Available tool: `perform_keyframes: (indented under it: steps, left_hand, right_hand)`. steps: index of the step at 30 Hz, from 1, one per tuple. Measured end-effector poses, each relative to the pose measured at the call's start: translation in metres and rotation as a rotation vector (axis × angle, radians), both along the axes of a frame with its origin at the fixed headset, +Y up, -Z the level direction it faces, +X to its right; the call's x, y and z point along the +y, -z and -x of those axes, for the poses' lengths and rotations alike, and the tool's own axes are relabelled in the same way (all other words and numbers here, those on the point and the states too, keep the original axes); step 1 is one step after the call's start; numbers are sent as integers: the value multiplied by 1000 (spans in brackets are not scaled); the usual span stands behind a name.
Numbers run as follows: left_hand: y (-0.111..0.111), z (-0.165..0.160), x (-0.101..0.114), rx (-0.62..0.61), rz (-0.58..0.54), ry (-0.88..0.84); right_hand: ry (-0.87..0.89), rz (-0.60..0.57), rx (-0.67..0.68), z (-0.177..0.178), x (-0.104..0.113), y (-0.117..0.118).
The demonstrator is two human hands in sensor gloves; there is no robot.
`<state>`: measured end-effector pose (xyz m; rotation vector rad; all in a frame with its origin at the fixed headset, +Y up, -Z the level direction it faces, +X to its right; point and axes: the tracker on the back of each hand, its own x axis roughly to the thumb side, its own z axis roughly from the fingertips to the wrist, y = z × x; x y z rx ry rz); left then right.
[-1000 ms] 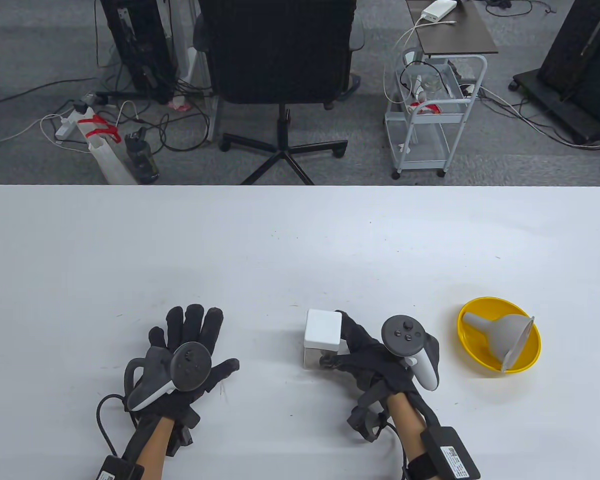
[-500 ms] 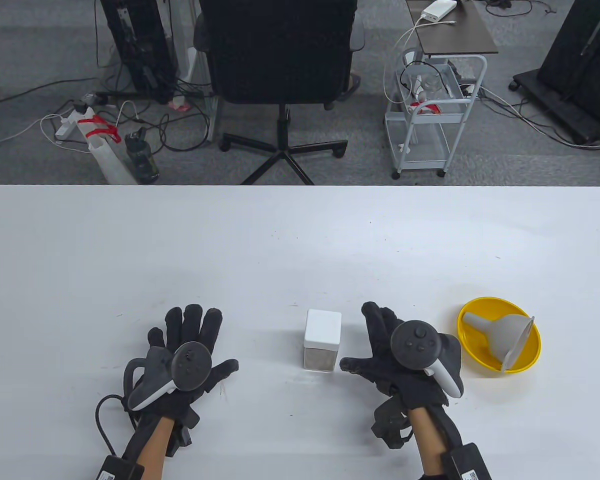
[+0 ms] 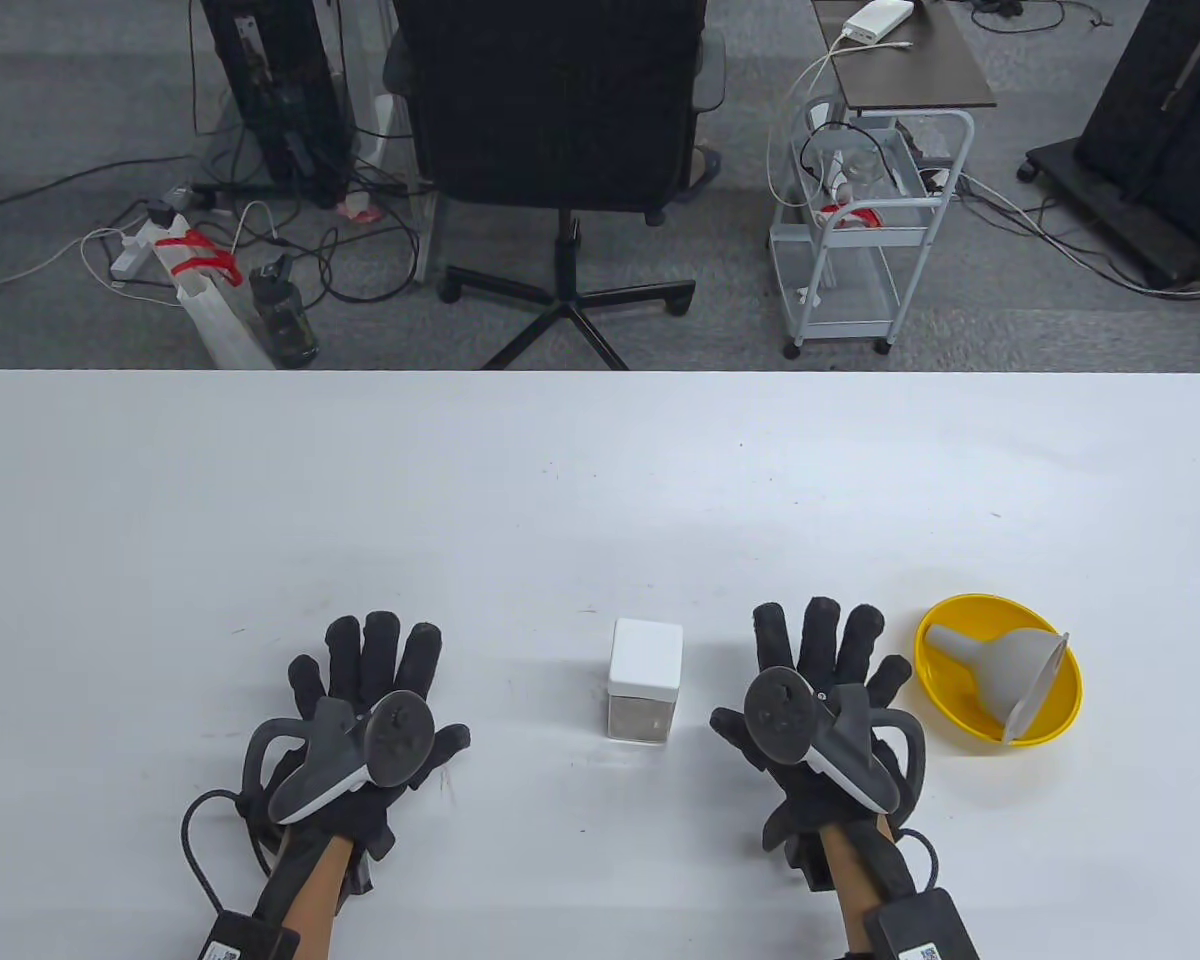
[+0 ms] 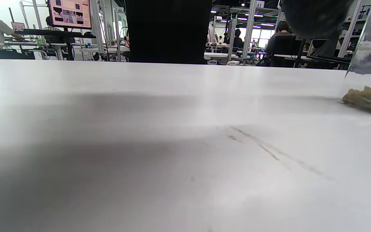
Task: Transfer raisins through funnel into coffee jar
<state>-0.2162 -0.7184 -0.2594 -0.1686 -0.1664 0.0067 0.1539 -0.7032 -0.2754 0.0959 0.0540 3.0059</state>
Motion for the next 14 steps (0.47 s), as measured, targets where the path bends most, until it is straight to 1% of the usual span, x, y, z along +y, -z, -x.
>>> perform_keyframes:
  steps: [6, 14]
  left_hand:
    - [1, -2, -2, -4, 14, 8]
    - [-1, -3, 0, -8, 0, 15]
  right_hand:
    - [16, 1, -18, -4, 1, 1]
    - [3, -23, 4, -1, 0, -1]
